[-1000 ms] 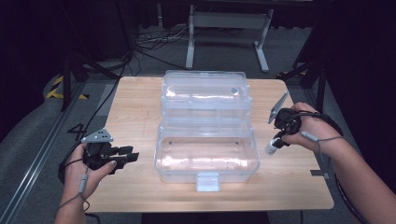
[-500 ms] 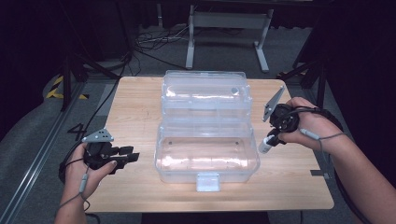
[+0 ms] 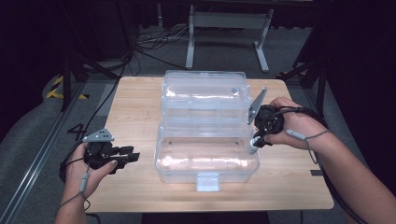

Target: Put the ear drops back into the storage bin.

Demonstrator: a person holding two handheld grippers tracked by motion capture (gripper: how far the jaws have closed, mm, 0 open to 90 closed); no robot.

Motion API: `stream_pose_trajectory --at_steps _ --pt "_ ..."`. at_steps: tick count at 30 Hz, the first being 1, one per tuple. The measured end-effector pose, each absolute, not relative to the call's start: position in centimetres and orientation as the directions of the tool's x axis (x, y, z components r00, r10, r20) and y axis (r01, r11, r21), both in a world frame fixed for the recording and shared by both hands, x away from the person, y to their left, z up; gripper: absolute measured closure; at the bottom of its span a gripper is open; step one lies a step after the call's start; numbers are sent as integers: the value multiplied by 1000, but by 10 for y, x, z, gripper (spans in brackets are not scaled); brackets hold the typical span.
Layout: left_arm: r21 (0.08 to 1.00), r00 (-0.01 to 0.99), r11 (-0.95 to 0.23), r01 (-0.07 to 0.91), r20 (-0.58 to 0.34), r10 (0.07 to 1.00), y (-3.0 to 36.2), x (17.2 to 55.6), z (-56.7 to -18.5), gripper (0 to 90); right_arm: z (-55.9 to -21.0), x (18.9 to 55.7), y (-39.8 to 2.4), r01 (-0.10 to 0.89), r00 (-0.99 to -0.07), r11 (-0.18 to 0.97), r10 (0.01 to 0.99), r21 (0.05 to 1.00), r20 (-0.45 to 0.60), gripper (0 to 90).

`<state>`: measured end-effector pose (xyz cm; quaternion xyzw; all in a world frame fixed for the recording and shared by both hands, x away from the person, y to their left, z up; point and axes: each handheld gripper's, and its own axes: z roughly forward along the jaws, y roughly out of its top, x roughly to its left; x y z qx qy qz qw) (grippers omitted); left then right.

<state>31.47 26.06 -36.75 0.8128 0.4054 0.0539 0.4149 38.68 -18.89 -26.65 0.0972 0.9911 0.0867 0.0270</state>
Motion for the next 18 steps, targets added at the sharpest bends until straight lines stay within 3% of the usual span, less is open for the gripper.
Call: stream_pose_trajectory --at_steps 18 --pt "720 665 -325 614 -250 703 262 315 -368 592 -311 393 -166 135 -991 982 137 131 -3 718"
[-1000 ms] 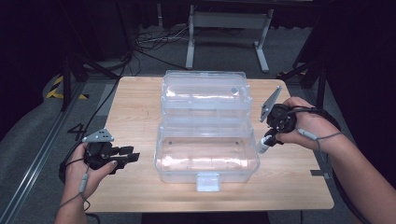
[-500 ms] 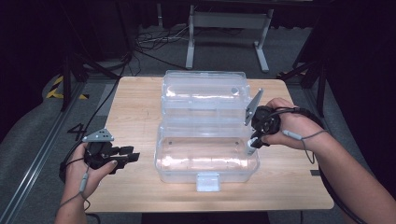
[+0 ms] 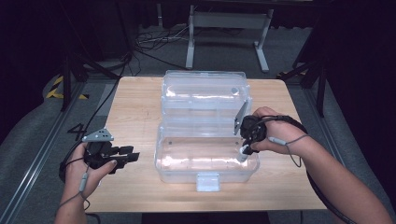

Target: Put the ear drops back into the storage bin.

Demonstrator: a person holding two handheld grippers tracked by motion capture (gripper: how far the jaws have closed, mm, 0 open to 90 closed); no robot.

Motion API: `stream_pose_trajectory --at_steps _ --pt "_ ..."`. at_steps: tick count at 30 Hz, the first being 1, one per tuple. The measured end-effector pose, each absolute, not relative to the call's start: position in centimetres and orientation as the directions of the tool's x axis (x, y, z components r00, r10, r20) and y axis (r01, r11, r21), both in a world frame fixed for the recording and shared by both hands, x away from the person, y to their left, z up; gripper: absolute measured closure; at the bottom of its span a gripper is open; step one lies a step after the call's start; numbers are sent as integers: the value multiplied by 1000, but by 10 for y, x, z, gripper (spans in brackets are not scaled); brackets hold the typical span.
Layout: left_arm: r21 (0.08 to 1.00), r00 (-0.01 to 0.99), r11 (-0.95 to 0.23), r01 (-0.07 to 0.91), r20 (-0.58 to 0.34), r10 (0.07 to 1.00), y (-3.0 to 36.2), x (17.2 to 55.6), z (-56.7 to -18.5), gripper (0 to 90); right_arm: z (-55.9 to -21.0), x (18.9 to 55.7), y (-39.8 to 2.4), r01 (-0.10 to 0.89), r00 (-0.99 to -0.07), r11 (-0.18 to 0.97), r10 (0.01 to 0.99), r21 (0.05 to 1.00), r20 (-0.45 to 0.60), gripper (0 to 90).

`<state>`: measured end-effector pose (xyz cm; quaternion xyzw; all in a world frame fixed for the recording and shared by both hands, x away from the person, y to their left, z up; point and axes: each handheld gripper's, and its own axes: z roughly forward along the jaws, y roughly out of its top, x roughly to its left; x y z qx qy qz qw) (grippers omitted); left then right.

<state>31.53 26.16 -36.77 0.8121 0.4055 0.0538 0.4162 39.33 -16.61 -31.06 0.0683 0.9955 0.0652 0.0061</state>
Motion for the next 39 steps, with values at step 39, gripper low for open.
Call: stream_pose_trajectory --at_steps 39 --pt "714 665 -326 620 -257 701 261 316 -369 590 -385 397 -162 125 -990 991 122 44 67 716"
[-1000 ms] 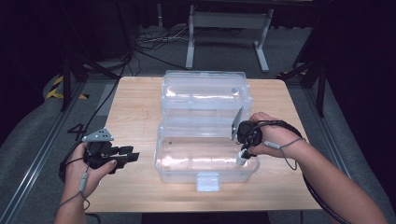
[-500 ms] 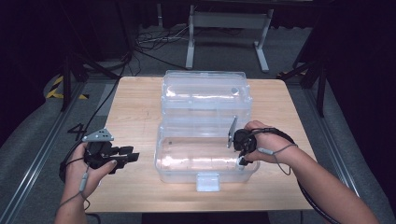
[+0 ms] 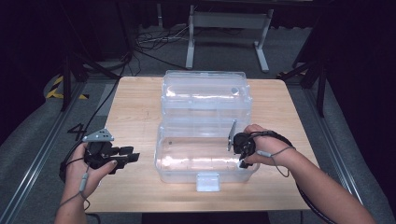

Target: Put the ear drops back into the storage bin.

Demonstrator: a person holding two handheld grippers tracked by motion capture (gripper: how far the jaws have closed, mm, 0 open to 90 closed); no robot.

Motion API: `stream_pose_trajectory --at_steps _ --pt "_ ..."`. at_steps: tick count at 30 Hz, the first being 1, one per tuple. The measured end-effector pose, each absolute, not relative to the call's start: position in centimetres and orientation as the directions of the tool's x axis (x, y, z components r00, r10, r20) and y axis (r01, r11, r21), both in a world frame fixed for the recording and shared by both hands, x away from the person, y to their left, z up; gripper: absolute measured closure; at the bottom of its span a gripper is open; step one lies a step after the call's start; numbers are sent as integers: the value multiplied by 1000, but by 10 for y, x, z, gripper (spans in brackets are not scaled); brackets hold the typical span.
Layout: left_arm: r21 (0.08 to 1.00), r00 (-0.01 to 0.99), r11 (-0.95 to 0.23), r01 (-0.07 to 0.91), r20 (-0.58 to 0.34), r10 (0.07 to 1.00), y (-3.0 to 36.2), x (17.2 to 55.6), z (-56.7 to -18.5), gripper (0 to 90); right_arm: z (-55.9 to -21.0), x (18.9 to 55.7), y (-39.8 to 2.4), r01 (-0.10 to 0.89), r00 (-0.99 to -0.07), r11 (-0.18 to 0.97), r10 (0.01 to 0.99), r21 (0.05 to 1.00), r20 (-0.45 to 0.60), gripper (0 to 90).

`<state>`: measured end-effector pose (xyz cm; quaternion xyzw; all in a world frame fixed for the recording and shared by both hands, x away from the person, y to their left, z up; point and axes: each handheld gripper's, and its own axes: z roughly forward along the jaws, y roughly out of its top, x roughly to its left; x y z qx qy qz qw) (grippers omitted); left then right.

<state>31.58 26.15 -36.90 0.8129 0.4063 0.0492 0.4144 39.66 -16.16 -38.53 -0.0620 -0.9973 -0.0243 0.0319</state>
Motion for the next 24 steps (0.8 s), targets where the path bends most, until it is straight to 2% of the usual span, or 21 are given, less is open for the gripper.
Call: stream_pose_trajectory --at_steps 19,24 --pt "708 664 -329 625 -261 701 261 316 -369 588 -389 396 -163 128 -991 991 126 34 55 715" --pt "704 660 -327 630 -264 703 262 316 -370 587 -387 396 -164 132 -990 990 129 48 64 682"
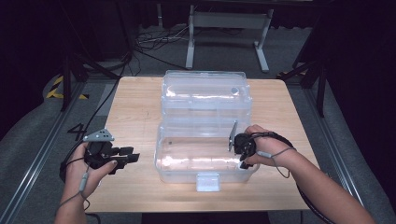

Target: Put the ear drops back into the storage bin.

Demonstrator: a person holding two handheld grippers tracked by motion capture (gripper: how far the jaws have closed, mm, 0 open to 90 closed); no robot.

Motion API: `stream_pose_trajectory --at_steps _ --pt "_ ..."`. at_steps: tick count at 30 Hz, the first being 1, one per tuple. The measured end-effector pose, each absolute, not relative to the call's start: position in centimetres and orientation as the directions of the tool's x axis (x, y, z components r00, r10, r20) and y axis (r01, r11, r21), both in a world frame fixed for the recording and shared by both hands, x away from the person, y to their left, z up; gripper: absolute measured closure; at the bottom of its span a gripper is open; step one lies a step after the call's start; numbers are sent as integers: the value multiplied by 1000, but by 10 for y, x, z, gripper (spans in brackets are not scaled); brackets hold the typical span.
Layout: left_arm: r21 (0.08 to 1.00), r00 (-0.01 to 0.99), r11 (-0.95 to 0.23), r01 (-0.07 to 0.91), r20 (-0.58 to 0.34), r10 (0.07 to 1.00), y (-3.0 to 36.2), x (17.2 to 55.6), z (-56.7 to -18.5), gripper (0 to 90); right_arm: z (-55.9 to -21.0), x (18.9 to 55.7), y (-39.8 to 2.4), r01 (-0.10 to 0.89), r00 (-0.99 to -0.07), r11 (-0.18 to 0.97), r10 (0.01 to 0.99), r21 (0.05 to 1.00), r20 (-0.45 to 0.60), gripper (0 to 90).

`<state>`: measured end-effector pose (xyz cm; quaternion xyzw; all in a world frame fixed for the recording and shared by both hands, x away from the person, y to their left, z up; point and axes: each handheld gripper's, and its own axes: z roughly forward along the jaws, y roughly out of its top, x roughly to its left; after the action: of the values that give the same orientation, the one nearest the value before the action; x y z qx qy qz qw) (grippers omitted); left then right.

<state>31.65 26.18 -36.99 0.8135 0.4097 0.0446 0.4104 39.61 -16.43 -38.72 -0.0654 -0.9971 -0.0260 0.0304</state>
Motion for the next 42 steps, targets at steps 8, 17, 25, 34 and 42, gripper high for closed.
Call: stream_pose_trajectory --at_steps 8,17,25,34,42 --pt "704 659 -323 632 -269 703 261 318 -370 588 -370 391 -166 137 -990 986 133 89 48 634" --pt "707 666 -331 625 -262 698 257 325 -369 564 -344 375 -165 130 -991 982 126 134 39 623" --pt "714 674 -337 613 -251 695 254 331 -368 533 -342 366 -159 127 -992 981 124 147 30 628" --pt "724 680 -336 602 -244 691 248 337 -367 501 -354 359 -154 114 -993 981 106 155 56 624" --pt "730 701 -351 586 -239 672 242 344 -363 499 -372 358 -147 105 -993 984 95 147 72 665"
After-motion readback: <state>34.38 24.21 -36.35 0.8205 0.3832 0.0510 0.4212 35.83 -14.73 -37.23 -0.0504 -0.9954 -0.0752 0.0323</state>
